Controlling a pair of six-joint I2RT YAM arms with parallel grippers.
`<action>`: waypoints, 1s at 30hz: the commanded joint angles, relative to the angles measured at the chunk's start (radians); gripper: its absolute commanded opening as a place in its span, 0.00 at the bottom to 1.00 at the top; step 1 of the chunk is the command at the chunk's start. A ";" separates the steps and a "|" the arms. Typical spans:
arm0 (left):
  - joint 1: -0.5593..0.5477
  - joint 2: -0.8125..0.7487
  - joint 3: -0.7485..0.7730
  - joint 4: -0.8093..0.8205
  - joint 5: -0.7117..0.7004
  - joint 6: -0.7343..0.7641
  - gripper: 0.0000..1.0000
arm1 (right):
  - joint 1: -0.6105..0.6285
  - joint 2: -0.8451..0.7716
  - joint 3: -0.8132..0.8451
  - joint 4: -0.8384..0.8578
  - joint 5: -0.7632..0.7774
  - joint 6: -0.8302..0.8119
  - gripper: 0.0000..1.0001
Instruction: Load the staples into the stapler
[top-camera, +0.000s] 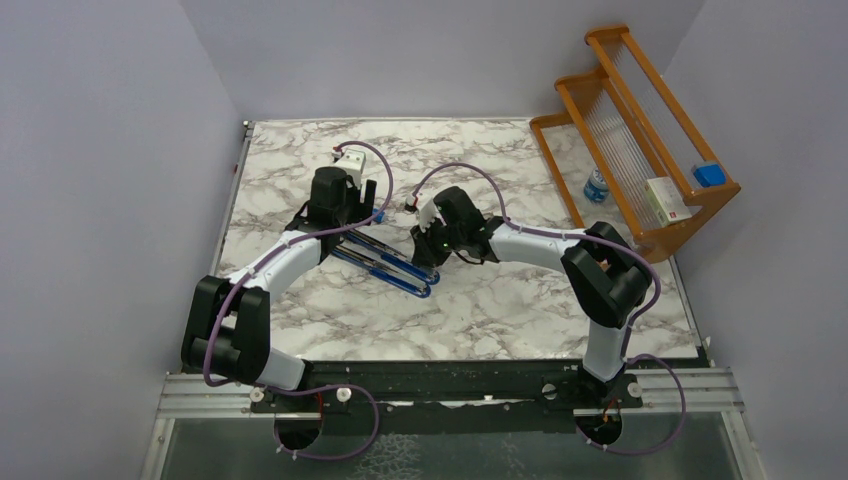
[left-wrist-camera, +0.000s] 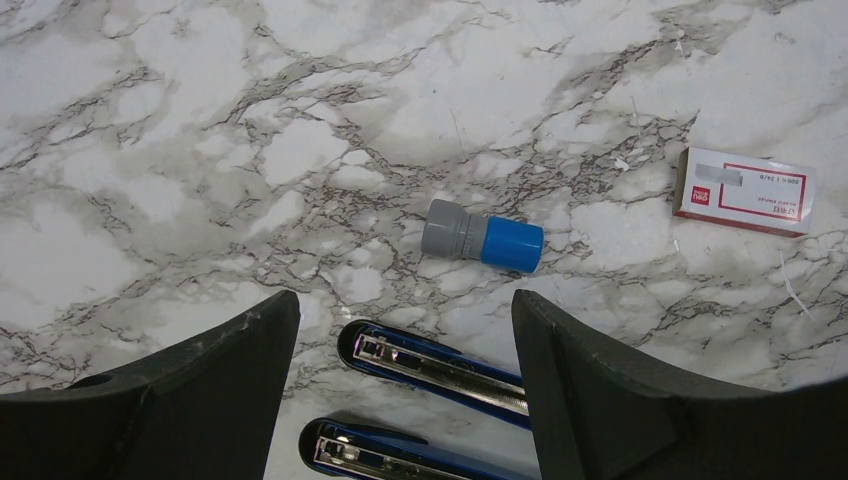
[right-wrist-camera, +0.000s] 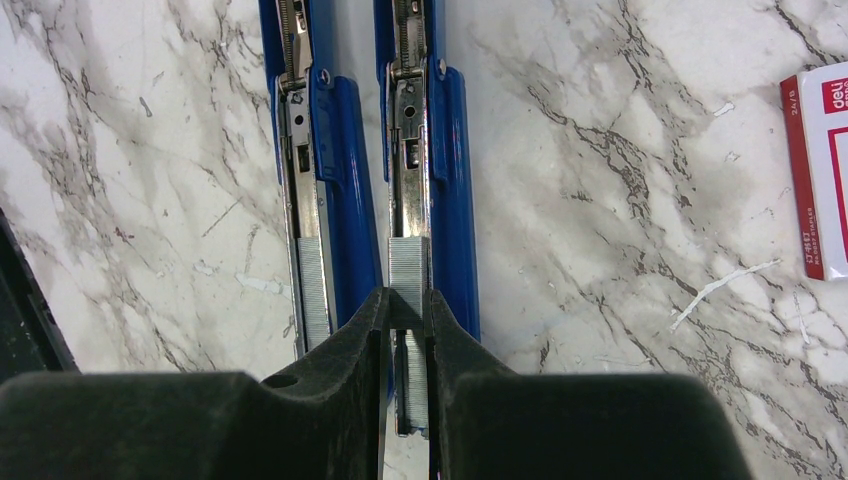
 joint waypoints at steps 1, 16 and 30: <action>0.007 -0.034 -0.011 0.027 0.015 -0.004 0.81 | 0.009 0.004 0.032 -0.029 0.011 0.002 0.17; 0.007 -0.033 -0.011 0.027 0.017 -0.004 0.81 | 0.009 0.033 0.063 -0.071 0.016 -0.006 0.17; 0.007 -0.032 -0.011 0.029 0.017 -0.006 0.81 | 0.008 0.047 0.075 -0.093 0.011 -0.010 0.17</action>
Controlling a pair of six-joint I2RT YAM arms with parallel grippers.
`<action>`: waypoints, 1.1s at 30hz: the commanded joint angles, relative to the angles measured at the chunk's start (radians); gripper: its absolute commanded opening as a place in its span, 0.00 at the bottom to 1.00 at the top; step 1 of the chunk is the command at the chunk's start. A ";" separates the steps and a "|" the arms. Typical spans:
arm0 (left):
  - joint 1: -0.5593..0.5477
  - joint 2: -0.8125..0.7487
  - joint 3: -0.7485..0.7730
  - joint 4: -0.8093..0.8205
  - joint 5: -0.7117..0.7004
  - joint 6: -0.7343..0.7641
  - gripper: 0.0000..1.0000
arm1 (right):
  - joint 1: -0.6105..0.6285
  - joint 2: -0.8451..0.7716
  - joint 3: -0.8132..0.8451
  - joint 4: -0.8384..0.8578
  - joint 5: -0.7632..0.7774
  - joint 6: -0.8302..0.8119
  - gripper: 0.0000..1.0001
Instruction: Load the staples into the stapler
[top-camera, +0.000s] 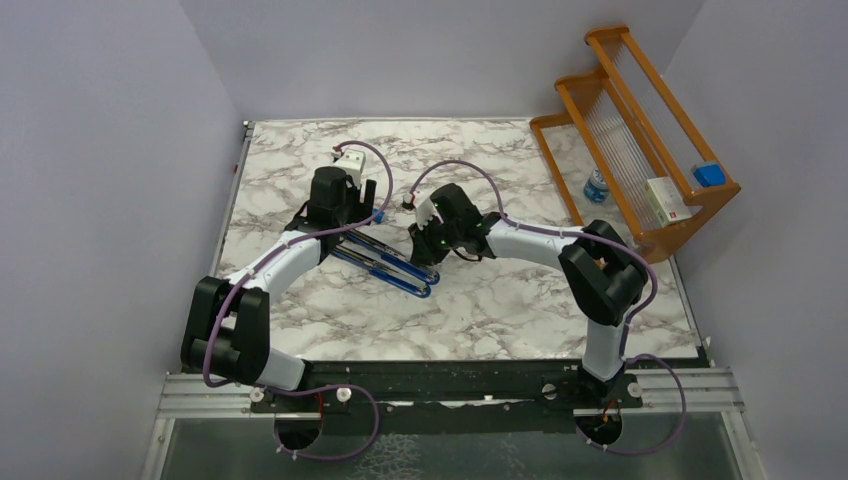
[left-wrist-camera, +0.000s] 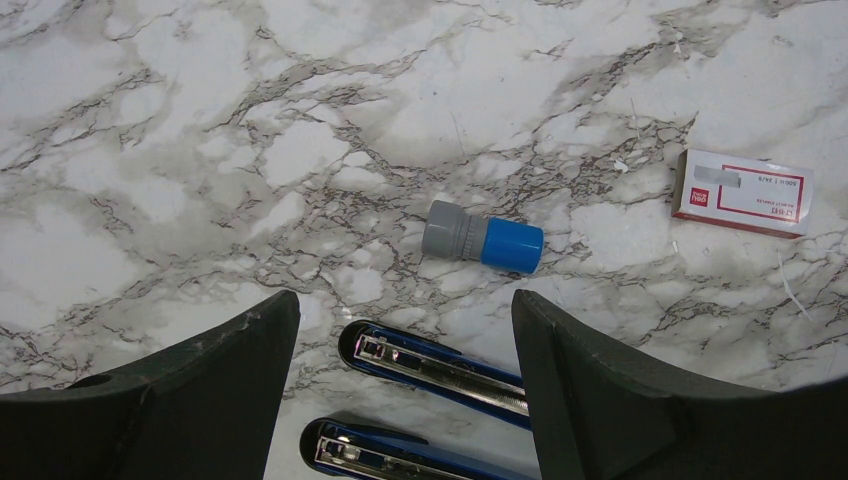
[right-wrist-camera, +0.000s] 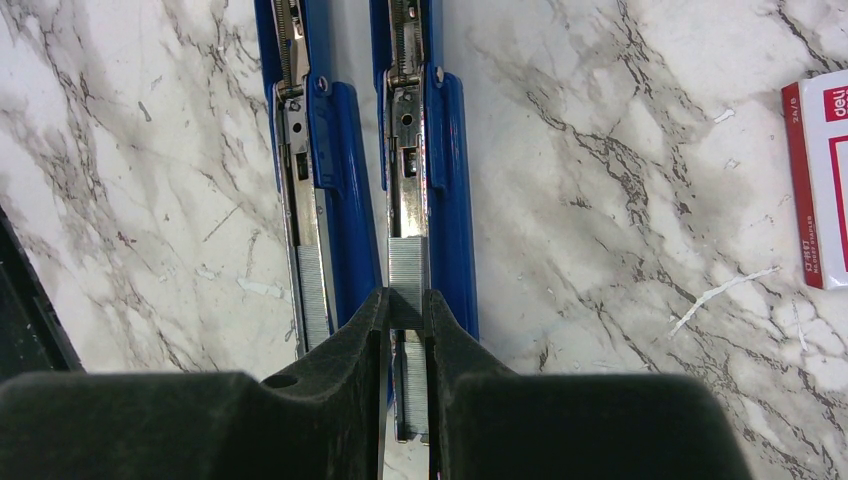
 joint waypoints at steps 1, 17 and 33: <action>0.006 -0.027 -0.011 0.029 0.016 -0.005 0.81 | 0.009 0.024 0.025 -0.039 0.011 -0.009 0.17; 0.006 -0.028 -0.011 0.028 0.016 -0.004 0.81 | 0.009 0.017 0.023 -0.068 0.012 -0.033 0.17; 0.006 -0.028 -0.011 0.027 0.014 -0.004 0.81 | 0.009 0.016 0.024 -0.095 0.019 -0.063 0.17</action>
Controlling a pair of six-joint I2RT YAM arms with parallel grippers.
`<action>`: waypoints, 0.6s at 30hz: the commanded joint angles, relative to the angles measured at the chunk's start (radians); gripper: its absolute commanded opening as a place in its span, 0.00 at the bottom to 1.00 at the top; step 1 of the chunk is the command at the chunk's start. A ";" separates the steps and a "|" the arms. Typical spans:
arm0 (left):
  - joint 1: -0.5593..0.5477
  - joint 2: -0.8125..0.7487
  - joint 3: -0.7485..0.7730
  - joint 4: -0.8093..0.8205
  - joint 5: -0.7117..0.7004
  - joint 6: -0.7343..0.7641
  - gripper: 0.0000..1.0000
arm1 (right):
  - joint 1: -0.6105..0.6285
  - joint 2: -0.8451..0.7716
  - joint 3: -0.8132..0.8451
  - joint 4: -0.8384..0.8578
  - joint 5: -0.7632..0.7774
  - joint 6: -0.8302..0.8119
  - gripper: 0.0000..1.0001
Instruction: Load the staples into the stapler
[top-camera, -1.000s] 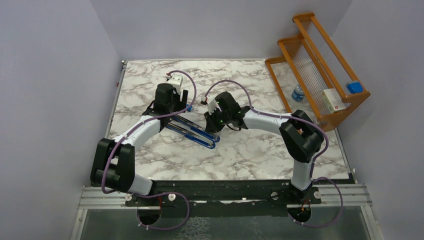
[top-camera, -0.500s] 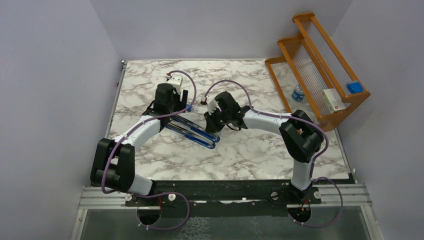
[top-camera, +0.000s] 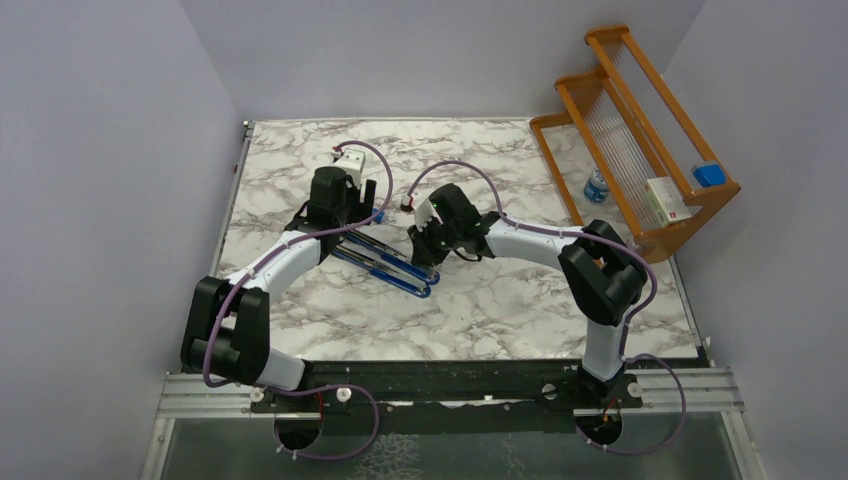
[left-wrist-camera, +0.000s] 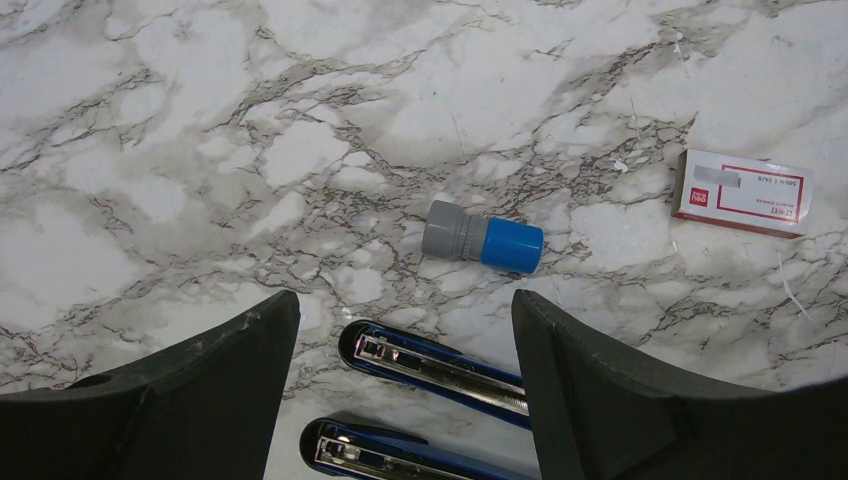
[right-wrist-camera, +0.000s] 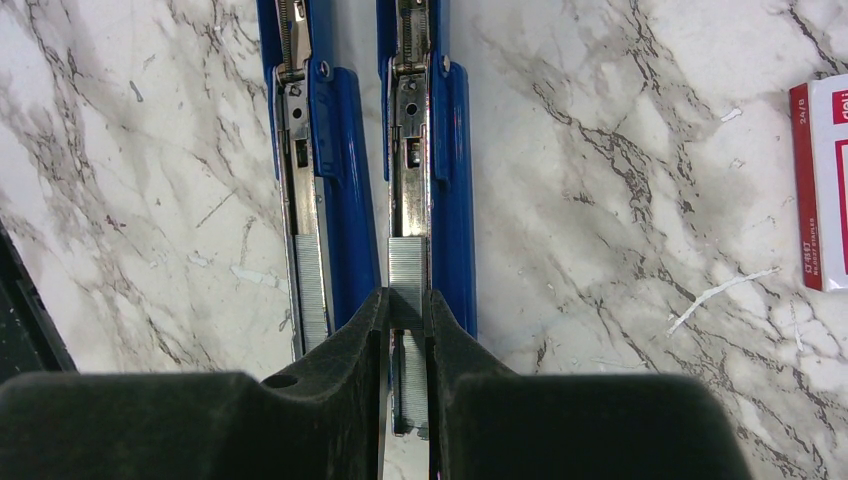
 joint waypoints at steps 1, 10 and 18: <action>0.007 -0.028 -0.011 0.027 0.014 -0.004 0.81 | 0.005 0.014 0.014 -0.063 0.019 -0.023 0.17; 0.007 -0.029 -0.011 0.029 0.014 -0.004 0.81 | 0.005 0.013 0.014 -0.078 0.019 -0.029 0.17; 0.007 -0.028 -0.012 0.029 0.016 -0.004 0.81 | 0.005 0.010 0.012 -0.079 0.022 -0.032 0.25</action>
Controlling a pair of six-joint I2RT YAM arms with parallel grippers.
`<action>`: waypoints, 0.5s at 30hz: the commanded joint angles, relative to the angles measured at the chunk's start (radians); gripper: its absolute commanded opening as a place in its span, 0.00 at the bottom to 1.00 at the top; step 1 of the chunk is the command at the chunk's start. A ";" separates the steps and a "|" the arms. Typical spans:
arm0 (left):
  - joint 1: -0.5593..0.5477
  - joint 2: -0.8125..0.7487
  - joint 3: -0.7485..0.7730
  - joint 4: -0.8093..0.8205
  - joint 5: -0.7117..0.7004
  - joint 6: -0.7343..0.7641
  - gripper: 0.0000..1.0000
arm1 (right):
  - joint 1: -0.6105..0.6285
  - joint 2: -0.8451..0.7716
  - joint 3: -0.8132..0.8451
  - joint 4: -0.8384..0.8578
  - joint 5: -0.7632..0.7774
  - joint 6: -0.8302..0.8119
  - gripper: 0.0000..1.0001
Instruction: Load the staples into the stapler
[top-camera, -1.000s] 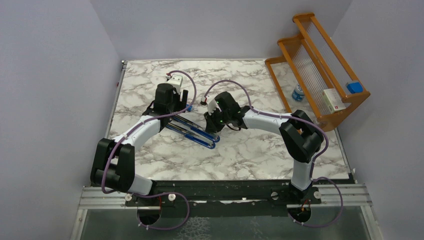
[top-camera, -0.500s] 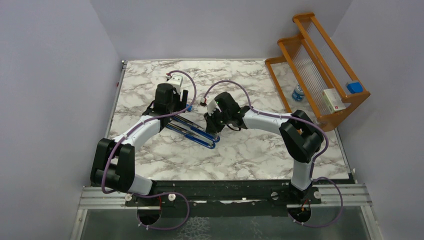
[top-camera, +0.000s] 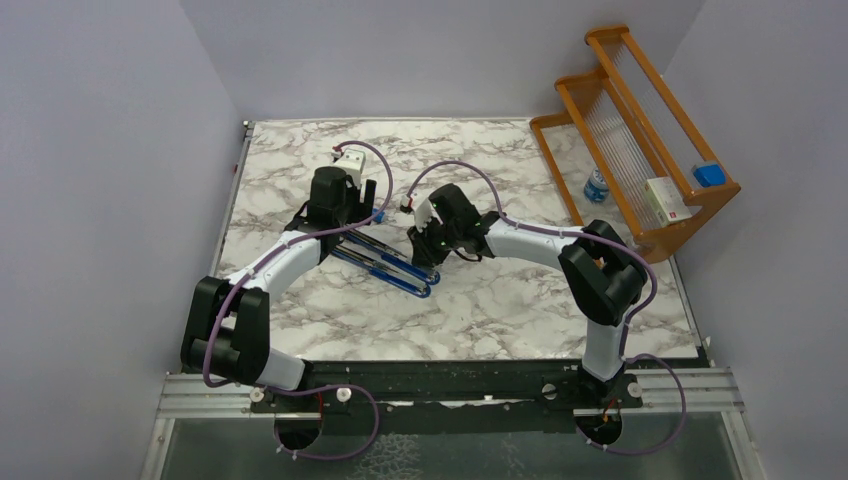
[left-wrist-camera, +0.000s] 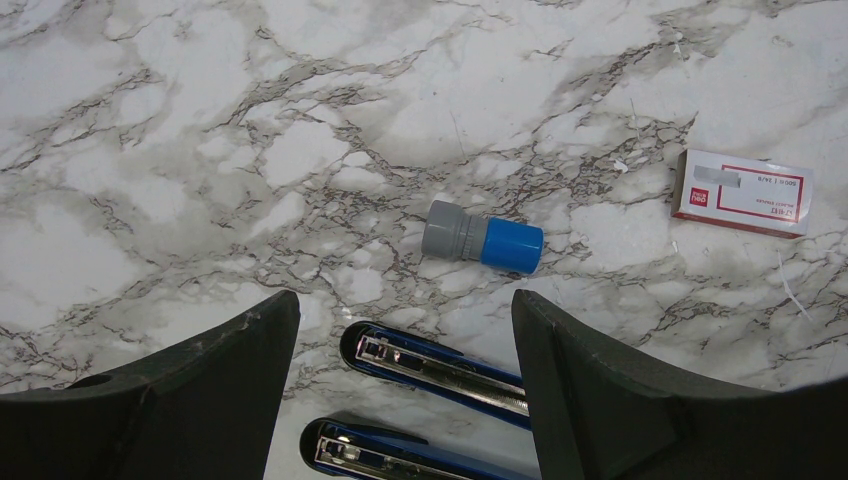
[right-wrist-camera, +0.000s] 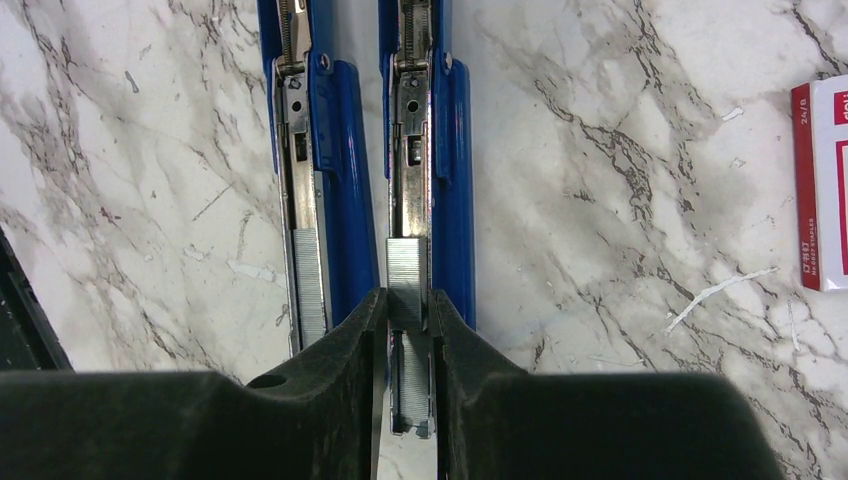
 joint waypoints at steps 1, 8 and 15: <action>0.007 -0.029 -0.012 0.029 0.016 -0.004 0.81 | 0.005 0.008 0.007 -0.062 0.020 -0.011 0.25; 0.006 -0.029 -0.011 0.029 0.014 -0.004 0.81 | 0.005 -0.005 0.003 -0.029 0.006 0.007 0.30; 0.006 -0.028 -0.011 0.029 0.015 -0.004 0.81 | 0.005 -0.045 -0.015 0.057 0.018 0.059 0.34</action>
